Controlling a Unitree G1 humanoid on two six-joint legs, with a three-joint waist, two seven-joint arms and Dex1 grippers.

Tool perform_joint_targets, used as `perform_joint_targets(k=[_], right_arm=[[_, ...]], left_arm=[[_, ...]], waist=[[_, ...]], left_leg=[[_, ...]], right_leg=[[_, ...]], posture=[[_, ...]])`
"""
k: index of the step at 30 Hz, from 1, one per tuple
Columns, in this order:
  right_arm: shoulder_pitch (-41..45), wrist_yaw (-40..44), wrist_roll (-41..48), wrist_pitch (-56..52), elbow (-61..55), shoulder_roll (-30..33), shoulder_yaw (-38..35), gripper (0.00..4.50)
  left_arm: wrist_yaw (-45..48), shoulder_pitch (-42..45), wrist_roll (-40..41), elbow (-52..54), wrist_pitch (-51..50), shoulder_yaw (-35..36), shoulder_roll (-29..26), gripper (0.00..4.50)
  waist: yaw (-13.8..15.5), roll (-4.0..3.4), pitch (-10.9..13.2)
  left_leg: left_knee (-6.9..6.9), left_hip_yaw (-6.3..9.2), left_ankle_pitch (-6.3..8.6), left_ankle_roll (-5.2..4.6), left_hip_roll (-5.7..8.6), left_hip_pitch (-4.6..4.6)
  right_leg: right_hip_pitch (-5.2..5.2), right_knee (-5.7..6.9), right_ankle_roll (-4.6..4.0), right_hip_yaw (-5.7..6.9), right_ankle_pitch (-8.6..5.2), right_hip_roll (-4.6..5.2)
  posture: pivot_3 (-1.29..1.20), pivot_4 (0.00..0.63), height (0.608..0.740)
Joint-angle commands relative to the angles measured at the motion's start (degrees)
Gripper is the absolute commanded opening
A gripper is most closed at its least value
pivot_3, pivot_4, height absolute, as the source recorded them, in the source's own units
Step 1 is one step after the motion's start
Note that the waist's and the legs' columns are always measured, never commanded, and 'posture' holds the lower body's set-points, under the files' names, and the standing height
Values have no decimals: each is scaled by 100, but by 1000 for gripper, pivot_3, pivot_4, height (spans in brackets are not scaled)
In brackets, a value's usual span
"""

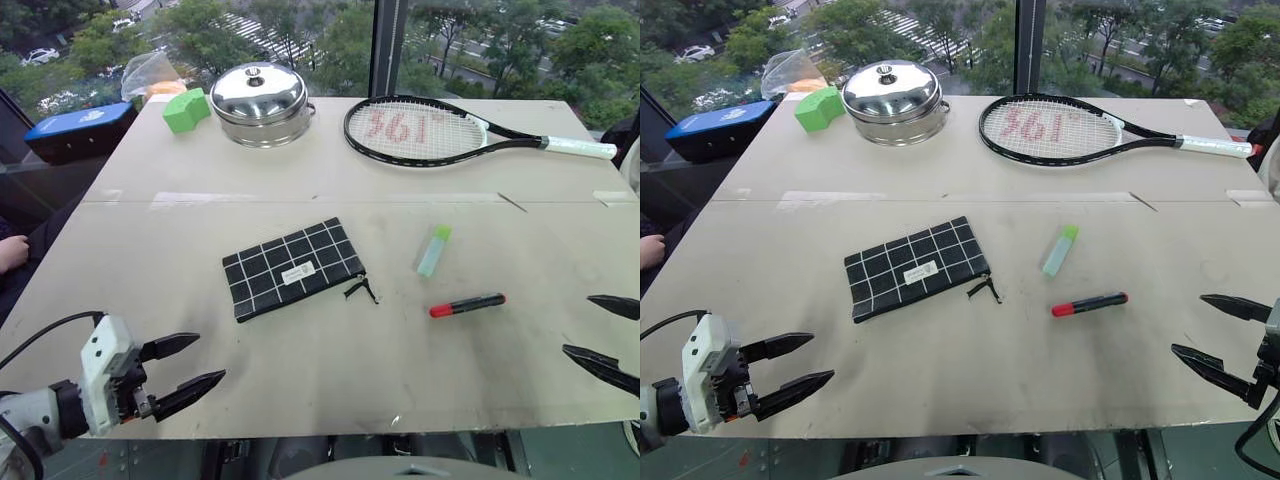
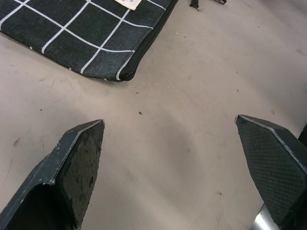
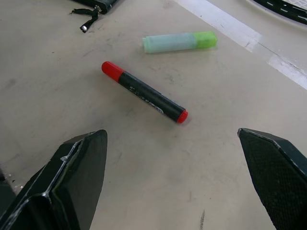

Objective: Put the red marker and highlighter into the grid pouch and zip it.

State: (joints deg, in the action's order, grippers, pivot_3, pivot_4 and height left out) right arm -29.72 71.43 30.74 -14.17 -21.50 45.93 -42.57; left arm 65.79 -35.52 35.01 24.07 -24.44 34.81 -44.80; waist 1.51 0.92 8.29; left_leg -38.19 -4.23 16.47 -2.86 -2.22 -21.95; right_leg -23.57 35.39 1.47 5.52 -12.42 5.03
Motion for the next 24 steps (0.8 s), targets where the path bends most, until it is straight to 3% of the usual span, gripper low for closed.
perform_joint_targets(k=[1,5,11,16,24], right_arm=[[14,-261,170,105,-401,-261,64,4427],[257,-770,509,-46,-1243,-696,728,4427],[227,-818,948,-275,-1980,-599,1204,4427],[206,-865,1136,-351,-2244,-485,1322,4427],[177,-763,1350,-288,-2659,-302,1566,4427]], left_arm=[[-312,348,87,-68,-16,16,122,4444],[-1162,1260,-569,-295,252,-433,260,4444],[-920,1294,-2471,-1297,3467,-967,25,4444],[-1188,1516,-3217,-1992,4988,-1499,68,4444],[-2544,2456,-4759,-2536,5298,-2275,295,4444]], waist=[[0,-1,1],[73,-11,-3],[64,0,-17],[94,2,-18],[138,-24,-51]], left_leg=[[0,0,0,0,0,0],[-3,9,1,-2,-2,2],[-3,-15,3,-7,-1,4],[-1,-14,13,-15,-1,-5],[-7,-11,13,-22,2,0]], right_leg=[[0,0,0,0,0,0],[3,6,0,4,1,-4],[-2,2,-11,-8,7,-2],[-2,-15,-25,-5,15,9],[8,-12,-5,3,6,15]], posture=[[0,150,740],[0,150,740],[0,150,740],[0,150,740],[0,150,740]])
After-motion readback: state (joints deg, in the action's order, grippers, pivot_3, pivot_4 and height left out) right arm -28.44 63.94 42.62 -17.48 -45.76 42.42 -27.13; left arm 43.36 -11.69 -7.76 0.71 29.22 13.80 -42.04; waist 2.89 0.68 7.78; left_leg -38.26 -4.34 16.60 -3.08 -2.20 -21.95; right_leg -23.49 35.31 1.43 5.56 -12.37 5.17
